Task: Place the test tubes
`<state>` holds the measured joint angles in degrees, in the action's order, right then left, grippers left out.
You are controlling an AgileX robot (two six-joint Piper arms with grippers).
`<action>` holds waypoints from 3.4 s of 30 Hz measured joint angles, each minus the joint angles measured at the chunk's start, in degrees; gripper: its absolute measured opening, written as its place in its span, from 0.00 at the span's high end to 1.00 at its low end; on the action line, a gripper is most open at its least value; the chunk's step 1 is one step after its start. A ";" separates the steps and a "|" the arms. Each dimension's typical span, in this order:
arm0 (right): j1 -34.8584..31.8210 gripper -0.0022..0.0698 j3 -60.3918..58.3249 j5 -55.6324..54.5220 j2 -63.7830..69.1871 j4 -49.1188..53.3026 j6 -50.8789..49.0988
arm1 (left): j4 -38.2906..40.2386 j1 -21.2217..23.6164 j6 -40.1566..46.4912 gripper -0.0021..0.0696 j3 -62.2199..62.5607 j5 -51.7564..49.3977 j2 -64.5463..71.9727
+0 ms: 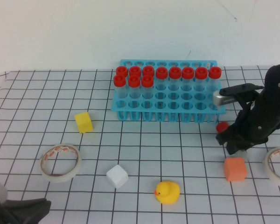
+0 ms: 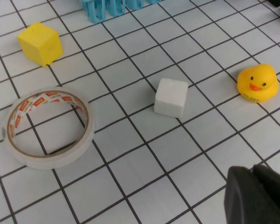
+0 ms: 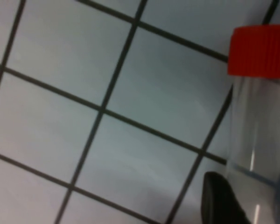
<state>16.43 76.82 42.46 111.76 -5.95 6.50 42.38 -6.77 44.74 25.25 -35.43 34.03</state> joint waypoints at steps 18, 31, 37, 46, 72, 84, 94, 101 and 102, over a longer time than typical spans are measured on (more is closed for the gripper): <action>0.00 0.64 0.00 -1.03 -9.80 9.80 -4.23 | 0.10 0.00 0.05 0.97 0.00 -0.02 0.00; 1.66 0.64 -7.82 -22.12 -35.11 9.67 -4.51 | 33.69 0.00 6.15 0.97 0.00 14.46 0.00; 11.91 0.64 -23.62 -44.10 -43.31 8.98 -4.30 | 49.87 0.00 35.67 0.97 0.00 13.61 0.00; 28.28 0.64 -29.77 -57.71 -40.08 11.46 -4.30 | 52.88 0.00 46.17 0.97 5.46 5.19 0.03; 43.03 0.64 -29.77 -74.32 -34.89 19.34 -4.40 | 53.37 0.00 38.69 0.29 9.68 -2.32 0.77; 42.84 0.64 -29.77 -84.40 -30.35 23.21 -8.84 | 53.75 0.00 38.69 0.28 9.68 -3.53 1.60; 42.94 0.64 -29.77 -85.34 -29.10 23.78 -14.65 | 53.75 0.00 38.95 0.28 9.68 -4.74 1.69; 42.94 0.64 -29.77 -85.16 -29.10 24.61 -16.58 | 53.75 0.00 41.71 0.28 9.68 -7.44 1.71; 42.94 0.64 -29.77 -85.02 -29.10 25.13 -16.67 | 53.75 0.00 41.71 0.28 9.68 -7.18 1.71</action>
<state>59.37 47.05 -42.56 82.66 19.18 -10.17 96.12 -6.77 86.45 34.94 -42.61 35.74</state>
